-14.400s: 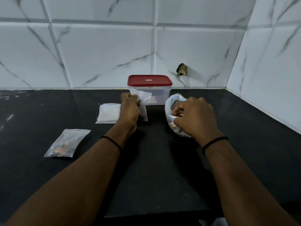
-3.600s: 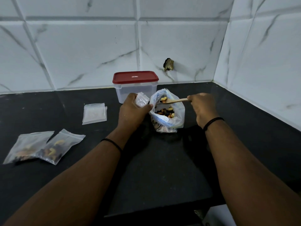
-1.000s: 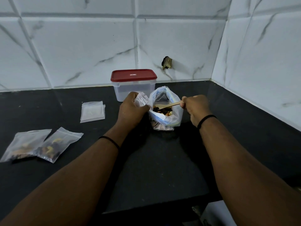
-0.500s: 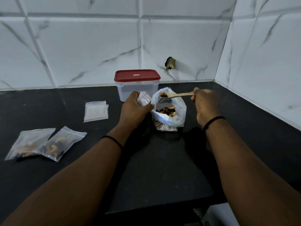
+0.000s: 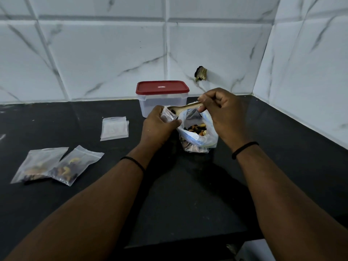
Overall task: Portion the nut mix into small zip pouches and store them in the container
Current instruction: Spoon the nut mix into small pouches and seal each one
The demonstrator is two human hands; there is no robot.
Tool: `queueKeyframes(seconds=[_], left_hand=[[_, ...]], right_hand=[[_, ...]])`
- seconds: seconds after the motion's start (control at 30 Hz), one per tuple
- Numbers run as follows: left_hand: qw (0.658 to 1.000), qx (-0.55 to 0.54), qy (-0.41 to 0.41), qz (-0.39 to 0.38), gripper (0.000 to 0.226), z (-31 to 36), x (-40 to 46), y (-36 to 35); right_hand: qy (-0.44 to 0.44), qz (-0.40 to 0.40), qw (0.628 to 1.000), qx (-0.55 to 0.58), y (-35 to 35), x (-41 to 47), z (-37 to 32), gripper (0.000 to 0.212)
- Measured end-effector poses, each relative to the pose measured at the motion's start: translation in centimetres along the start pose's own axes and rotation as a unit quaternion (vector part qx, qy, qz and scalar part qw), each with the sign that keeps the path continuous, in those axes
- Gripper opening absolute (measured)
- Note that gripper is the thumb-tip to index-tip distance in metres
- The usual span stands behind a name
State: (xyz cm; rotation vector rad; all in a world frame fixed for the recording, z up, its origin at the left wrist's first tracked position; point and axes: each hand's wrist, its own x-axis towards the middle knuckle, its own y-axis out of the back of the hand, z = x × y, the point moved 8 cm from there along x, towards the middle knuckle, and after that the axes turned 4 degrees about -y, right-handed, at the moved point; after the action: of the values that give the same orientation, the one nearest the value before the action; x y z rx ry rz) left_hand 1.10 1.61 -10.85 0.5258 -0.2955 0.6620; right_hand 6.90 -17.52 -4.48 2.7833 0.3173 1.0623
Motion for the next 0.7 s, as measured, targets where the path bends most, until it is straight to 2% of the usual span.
queueKeyframes(seconds=[0.1,0.23,0.43,0.47,0.53,0.6,0.7], left_hand=[[1.000,-0.001,-0.008,0.008,0.045,0.1,0.1,0.2],[1.000,-0.011,-0.004,0.015,0.046,0.0,0.1,0.5],[1.000,-0.019,0.001,0.004,0.040,0.0,-0.2,0.3],[1.000,-0.018,0.003,-0.001,0.042,0.0,-0.3,0.1],[1.000,-0.013,0.014,-0.013,0.049,-0.1,-0.3,-0.2],[1.000,0.001,0.017,-0.026,0.051,-0.1,-0.3,-0.4],[0.999,0.019,0.012,-0.039,0.048,0.0,-0.4,-0.6]], right_hand=[[0.077,-0.038,0.996,-0.028,-0.7,-0.4,-1.3,0.002],[0.102,-0.031,0.993,-0.052,-0.7,-0.6,-1.7,0.009],[-0.031,0.080,0.995,0.047,2.4,0.1,0.9,0.003],[-0.057,0.102,0.993,0.030,3.1,0.3,1.8,0.002],[-0.089,0.119,0.985,-0.084,3.9,0.6,3.6,0.006],[-0.099,0.098,0.970,-0.198,4.0,0.6,4.8,0.007],[-0.095,0.054,0.955,-0.277,3.0,0.6,5.1,0.006]])
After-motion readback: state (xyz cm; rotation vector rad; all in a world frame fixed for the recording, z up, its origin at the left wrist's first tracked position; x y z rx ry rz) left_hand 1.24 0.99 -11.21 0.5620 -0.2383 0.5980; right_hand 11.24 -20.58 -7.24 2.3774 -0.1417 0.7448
